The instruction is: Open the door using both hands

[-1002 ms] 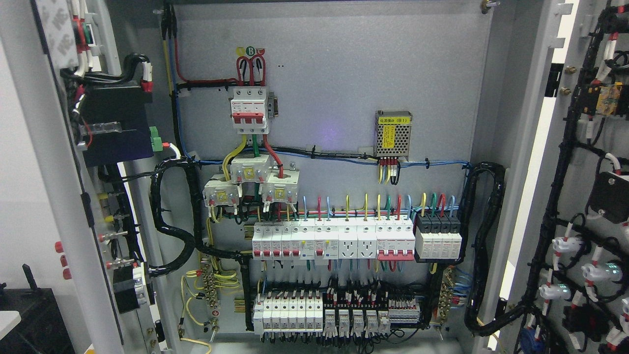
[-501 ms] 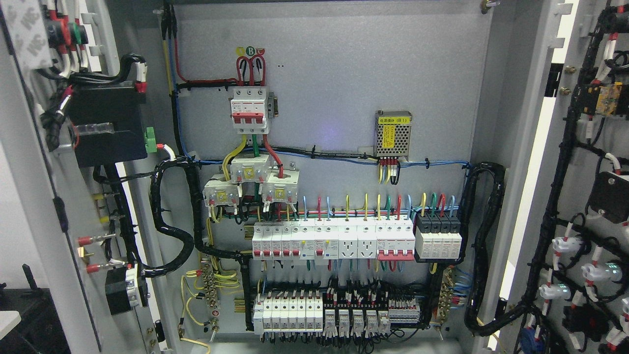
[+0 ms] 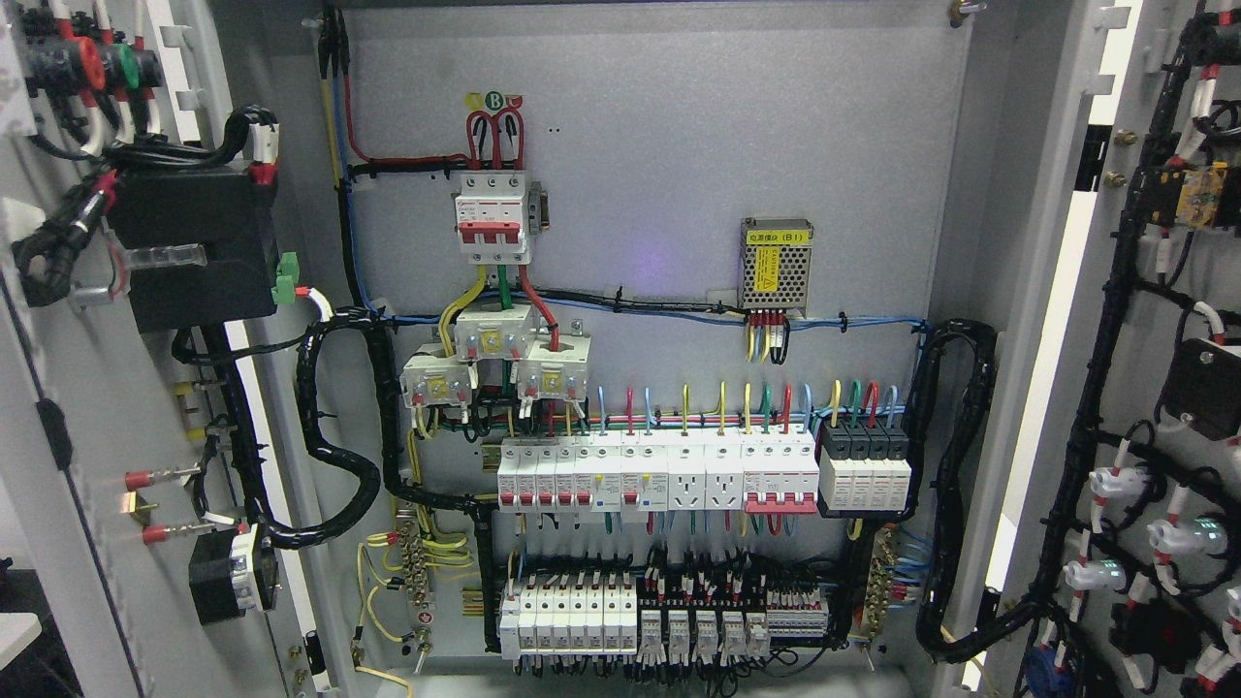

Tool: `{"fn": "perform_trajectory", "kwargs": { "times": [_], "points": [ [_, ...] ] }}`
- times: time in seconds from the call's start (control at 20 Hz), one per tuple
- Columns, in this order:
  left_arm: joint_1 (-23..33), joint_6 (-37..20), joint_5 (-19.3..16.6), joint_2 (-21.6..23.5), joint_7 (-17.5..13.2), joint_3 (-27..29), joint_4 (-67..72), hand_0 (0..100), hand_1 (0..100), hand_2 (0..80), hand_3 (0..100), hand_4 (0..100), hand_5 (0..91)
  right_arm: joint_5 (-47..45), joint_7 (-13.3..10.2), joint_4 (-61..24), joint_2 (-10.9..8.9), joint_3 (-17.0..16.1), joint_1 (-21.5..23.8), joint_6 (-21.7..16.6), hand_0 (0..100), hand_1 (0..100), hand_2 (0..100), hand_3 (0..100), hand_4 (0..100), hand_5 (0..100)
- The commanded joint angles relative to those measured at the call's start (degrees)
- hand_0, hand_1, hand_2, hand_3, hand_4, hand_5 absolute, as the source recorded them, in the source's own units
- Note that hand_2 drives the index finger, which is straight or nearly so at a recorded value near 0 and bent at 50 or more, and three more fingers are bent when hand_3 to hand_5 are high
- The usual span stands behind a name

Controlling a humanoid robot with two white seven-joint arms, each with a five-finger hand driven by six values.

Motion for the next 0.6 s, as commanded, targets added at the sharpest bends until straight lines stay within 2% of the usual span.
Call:
{"fn": "perform_trajectory", "kwargs": {
  "times": [0.0,0.55],
  "points": [
    [0.0,-0.05,-0.05,0.0,-0.03,1.76,-0.06,0,0,0.0,0,3,0.0,1.39,0.05,0.88,1.66,1.43,-0.36,-0.02,0,0,0,0,0,0],
    [0.0,-0.05,0.04,-0.09,-0.03,2.02,-0.15,0,0,0.0,0,3,0.0,1.66,-0.04,1.66,2.8,2.74,-1.24,-0.11,0,0,0,0,0,0]
  ]
}}
